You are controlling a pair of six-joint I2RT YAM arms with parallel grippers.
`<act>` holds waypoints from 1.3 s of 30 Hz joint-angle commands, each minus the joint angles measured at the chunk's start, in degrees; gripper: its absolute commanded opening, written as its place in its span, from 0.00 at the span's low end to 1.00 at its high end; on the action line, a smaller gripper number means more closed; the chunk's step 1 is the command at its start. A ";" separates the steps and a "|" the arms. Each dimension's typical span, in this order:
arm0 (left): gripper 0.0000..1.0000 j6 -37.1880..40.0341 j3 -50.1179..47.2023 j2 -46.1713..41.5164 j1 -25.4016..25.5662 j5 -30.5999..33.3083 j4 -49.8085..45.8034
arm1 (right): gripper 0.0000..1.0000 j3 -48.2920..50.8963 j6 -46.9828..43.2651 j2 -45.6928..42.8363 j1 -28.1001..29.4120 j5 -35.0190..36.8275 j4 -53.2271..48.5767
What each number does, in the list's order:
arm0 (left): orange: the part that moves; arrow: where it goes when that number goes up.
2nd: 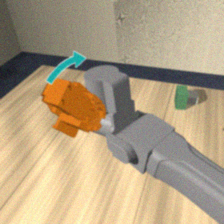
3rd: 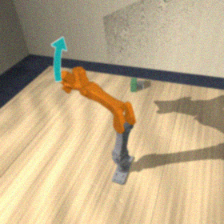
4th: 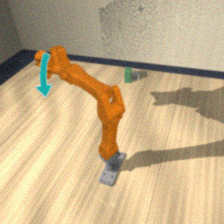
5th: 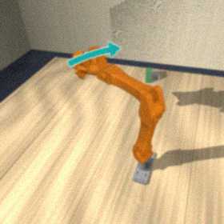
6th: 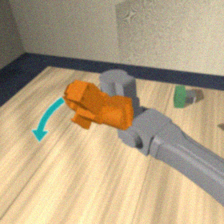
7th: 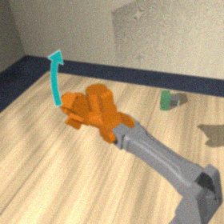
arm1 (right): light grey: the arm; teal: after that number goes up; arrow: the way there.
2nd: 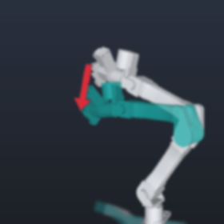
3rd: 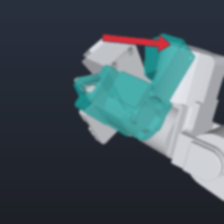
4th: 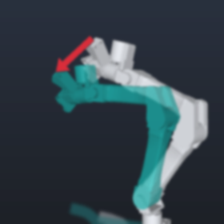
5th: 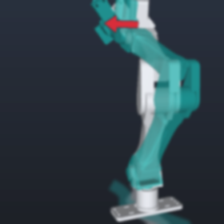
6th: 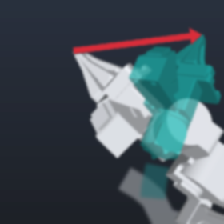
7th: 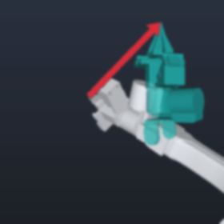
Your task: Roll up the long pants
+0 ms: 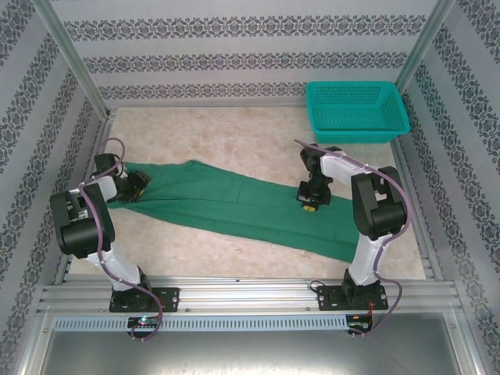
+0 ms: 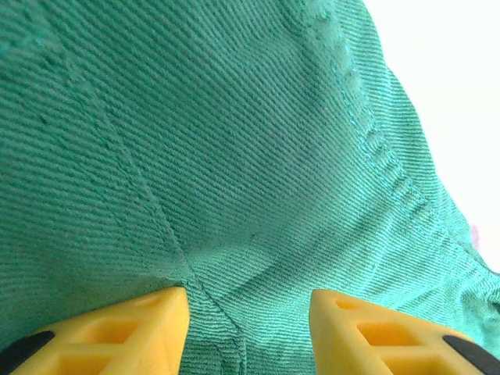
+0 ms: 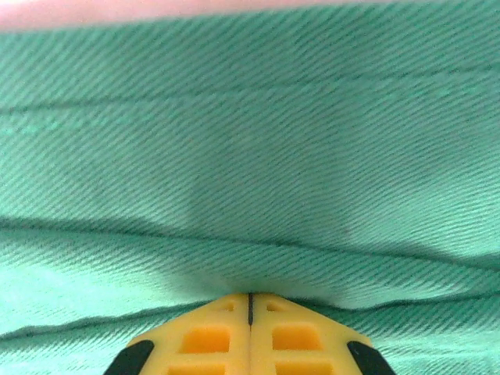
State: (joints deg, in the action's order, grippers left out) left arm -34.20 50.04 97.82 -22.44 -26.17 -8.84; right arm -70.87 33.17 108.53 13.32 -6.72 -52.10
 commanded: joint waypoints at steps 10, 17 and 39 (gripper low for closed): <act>0.47 -7.39 -13.52 -9.28 -1.36 5.92 -5.54 | 0.00 -19.39 -7.32 13.71 -9.82 5.83 -9.94; 0.54 -4.04 -9.55 -15.11 -1.38 13.30 -11.64 | 0.00 -19.49 -5.41 9.29 -9.78 5.61 -6.24; 1.00 6.02 -1.20 -22.43 25.65 20.28 -0.11 | 0.00 6.54 1.55 -3.97 4.65 1.98 12.46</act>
State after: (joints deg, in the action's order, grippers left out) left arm -29.93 51.77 80.99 0.99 -10.28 -15.03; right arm -65.71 33.10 104.81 17.76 -4.60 -41.45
